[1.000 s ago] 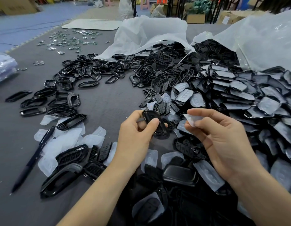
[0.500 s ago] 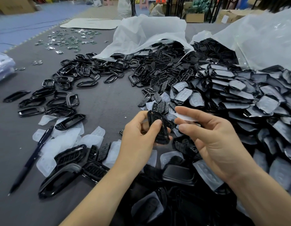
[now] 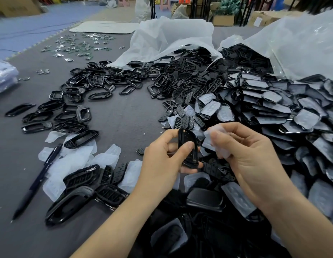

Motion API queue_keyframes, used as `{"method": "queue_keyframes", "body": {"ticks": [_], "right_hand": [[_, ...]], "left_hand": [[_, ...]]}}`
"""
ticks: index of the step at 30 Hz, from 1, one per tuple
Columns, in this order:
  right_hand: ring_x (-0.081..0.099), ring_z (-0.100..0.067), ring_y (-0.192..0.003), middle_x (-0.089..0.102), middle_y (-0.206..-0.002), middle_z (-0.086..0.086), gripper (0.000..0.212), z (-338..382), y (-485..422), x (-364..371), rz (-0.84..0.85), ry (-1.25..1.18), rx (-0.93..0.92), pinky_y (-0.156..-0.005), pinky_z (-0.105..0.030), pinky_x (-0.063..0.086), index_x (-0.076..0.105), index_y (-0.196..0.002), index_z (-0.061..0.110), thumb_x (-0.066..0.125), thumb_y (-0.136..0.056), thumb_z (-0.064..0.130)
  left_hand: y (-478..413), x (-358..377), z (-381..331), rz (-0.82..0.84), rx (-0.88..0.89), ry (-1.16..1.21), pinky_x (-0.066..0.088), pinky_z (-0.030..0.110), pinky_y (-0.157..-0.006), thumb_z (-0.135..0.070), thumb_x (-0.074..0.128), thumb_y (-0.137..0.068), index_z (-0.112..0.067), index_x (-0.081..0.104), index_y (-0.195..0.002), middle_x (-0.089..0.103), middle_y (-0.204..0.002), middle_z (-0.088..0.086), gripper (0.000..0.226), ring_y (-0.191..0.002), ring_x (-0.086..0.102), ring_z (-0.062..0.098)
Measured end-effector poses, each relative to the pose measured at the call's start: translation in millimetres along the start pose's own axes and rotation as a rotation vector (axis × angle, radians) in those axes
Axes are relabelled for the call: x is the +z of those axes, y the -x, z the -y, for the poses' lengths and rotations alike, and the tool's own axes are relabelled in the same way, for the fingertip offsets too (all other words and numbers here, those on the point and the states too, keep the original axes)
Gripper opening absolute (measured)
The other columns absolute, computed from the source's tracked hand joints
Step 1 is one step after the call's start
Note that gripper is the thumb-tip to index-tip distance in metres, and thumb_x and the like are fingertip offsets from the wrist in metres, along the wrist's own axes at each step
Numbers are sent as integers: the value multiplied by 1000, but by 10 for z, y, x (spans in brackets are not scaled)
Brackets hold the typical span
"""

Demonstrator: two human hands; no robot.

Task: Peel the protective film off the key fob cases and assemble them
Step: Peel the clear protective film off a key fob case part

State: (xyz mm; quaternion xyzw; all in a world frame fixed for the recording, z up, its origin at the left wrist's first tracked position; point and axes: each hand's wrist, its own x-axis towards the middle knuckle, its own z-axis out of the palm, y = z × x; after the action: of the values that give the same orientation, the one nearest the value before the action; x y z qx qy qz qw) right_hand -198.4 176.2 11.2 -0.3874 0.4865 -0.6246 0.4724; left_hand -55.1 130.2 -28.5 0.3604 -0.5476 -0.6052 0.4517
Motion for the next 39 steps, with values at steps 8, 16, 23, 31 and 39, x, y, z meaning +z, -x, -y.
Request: {"method": "queue_keyframes", "body": {"ticks": [8,16,23,31,39], "right_hand": [[59,-25,-59,69,-76,3,14,-11,45,44,160,376,-237,-56,-31,52,66,-80,16,70,-82,3],[60,-6,-58,66,-69,7,18,-79,56,50,80,431,-373,-56,-12,46,67,-76,18,75,-79,2],[63,-10,-75,58,-83,9,20,-107,31,50,1,502,-441,-65,-16,49,66,-76,21,76,-77,3],[63,-11,-72,63,-78,6,26,-101,49,55,12,502,-444,-63,-12,46,63,-75,25,76,-77,3],[52,-5,-57,57,-62,9,21,-80,18,34,55,328,-244,-52,-21,44,58,-69,14,76,-77,5]], "left_hand": [[24,-4,-3,-1,142,-198,59,36,-52,-20,68,-89,-27,67,-94,71,-69,-4,8,-60,70,17],[45,24,-34,-89,322,-478,44,39,-43,-46,61,-85,-16,63,-86,48,-54,12,30,-48,40,31],[55,8,-113,-99,485,-705,48,18,-56,-24,64,-85,-10,67,-96,64,-65,-11,18,-58,61,5],[75,14,-134,-78,593,-828,45,29,-52,-28,56,-89,-13,65,-100,64,-61,-4,20,-54,57,12],[67,17,-126,-68,580,-815,44,30,-52,-31,54,-91,-17,64,-100,63,-61,-4,19,-54,55,11]]}}
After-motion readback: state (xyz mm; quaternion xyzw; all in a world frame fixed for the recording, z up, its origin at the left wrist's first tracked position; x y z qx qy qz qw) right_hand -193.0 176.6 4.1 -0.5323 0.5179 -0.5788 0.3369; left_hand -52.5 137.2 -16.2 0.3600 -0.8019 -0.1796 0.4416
